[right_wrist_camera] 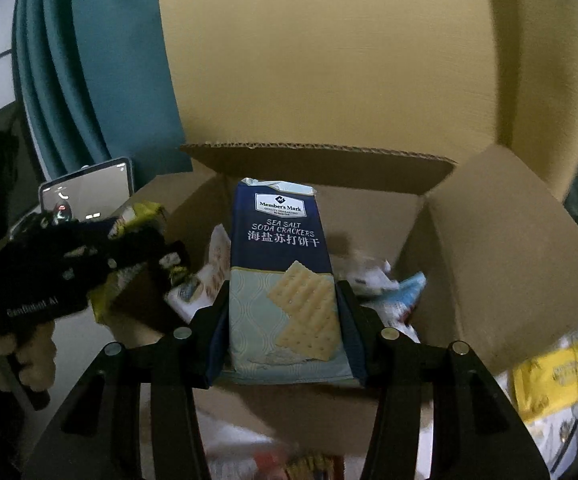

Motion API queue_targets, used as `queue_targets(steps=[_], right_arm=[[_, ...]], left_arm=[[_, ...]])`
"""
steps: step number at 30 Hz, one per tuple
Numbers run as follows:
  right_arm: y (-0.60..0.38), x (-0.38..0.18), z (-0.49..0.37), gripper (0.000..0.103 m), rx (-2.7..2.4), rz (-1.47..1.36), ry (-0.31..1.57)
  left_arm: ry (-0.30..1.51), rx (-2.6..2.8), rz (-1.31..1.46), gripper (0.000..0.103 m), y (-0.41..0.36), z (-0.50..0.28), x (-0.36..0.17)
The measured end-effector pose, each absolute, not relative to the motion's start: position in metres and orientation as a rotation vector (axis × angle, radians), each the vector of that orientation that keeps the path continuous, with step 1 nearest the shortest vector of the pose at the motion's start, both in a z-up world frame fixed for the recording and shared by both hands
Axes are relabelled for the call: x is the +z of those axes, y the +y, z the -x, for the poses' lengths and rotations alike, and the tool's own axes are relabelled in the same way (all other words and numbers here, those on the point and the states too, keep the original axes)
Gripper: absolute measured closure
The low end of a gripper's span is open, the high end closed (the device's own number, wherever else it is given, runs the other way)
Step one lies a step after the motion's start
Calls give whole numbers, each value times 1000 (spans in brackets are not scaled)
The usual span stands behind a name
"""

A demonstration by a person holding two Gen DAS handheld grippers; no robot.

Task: Organize snacks
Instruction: 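Carry the cracker box and yellow bag into the box and open both grippers, then move both tools back to the pile above the pink and orange bags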

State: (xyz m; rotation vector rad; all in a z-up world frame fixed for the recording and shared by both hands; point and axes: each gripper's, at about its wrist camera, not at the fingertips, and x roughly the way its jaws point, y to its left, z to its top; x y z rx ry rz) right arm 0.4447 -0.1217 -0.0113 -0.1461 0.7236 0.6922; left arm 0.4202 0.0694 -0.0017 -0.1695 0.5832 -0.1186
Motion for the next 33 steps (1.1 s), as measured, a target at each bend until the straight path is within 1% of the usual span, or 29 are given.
queue_targets(steps=[2, 3, 4, 5, 6, 7, 8, 9, 10, 18, 33], right_arm=[[-110, -13, -454, 51, 696, 147, 729], [-106, -14, -456, 51, 698, 145, 730], [-101, -14, -460, 51, 695, 143, 731], [-96, -15, -464, 51, 690, 142, 730], [-92, -15, -467, 51, 688, 138, 730], [-88, -16, -471, 48, 689, 130, 733], [-85, -17, -474, 44, 685, 123, 739], [-83, -18, -476, 34, 678, 117, 743], [-83, -18, -477, 28, 674, 107, 744], [-91, -15, -461, 28, 676, 111, 744], [-154, 6, -411, 27, 601, 88, 712]], left_arm=[[590, -119, 180, 48, 74, -428, -5], [597, -115, 185, 45, 75, -430, -6], [603, -114, 194, 37, 78, -432, -8], [602, -115, 201, 32, 80, -432, -8], [594, -115, 209, 23, 82, -432, -8], [587, -111, 211, 18, 84, -431, -8], [583, -107, 209, 17, 85, -429, -7], [578, -102, 204, 16, 85, -428, -6], [574, -100, 199, 16, 86, -426, -5], [555, -97, 196, 16, 82, -407, 4], [555, -138, 182, 15, 49, -357, 14]])
